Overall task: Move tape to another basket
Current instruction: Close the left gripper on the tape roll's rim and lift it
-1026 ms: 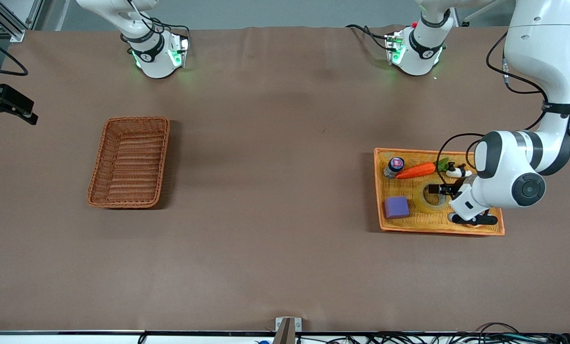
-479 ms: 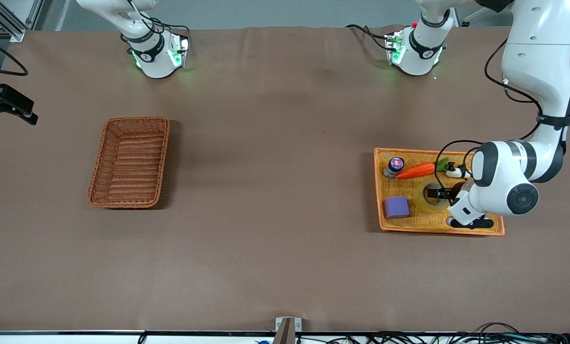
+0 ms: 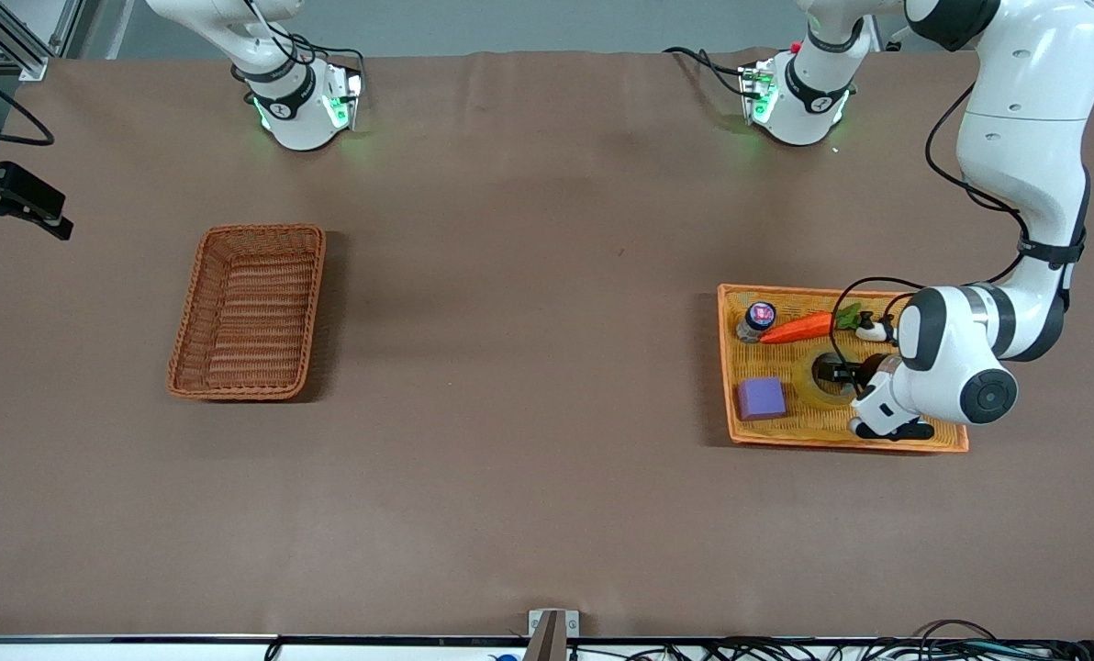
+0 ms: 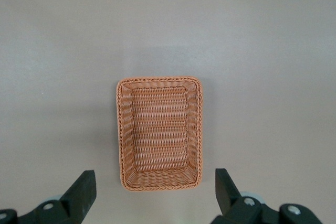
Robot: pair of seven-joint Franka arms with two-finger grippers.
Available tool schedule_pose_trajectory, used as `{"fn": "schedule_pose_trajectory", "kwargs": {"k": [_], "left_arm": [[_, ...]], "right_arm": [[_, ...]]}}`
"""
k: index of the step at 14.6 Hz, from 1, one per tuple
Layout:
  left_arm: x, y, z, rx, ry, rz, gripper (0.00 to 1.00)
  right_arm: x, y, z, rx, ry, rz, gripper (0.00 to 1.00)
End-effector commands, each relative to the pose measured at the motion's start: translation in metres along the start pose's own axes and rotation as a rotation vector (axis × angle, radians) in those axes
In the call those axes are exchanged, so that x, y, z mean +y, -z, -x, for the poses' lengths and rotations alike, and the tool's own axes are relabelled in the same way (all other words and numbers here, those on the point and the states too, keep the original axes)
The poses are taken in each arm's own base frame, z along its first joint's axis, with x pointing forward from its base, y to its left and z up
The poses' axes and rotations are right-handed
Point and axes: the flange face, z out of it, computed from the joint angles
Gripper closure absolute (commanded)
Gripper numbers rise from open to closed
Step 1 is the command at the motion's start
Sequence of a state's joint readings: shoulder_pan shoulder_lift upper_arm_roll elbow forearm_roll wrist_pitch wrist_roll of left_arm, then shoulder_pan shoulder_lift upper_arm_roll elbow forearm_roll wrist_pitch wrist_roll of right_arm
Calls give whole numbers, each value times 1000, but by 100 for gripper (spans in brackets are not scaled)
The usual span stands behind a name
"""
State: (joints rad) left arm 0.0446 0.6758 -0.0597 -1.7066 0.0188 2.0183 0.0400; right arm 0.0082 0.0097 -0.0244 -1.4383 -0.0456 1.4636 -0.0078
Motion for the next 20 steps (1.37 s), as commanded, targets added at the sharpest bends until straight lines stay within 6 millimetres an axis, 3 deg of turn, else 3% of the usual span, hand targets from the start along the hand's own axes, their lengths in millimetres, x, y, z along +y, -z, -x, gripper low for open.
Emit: {"fn": "schedule_pose_trajectory", "kwargs": {"k": [1, 4, 6, 9, 11, 14, 16, 18, 20], "left_arm": [[-9, 13, -5, 26, -38, 1, 80], [-7, 26, -4, 44, -41, -1, 98], [-5, 49, 1, 71, -44, -15, 100], [-5, 105, 14, 157, -40, -29, 100], [8, 139, 33, 146, -55, -40, 100], [61, 183, 42, 108, -103, -41, 100], [109, 214, 45, 126, -150, -55, 100], [165, 209, 48, 112, -206, -70, 100], [238, 194, 55, 109, -230, -101, 99]], "right_arm": [[1, 0, 2, -5, -17, -18, 0], [1, 0, 2, -4, -14, -19, 0], [1, 0, 2, -4, -14, -19, 0], [1, 0, 2, -4, -16, -19, 0], [0, 0, 2, -3, -13, -19, 0], [4, -4, -1, -11, -14, -19, 0], [5, -5, -2, -10, -17, -19, 0], [4, -5, -3, -5, -17, -21, 0], [2, -5, -2, -13, -11, -19, 0]]}}
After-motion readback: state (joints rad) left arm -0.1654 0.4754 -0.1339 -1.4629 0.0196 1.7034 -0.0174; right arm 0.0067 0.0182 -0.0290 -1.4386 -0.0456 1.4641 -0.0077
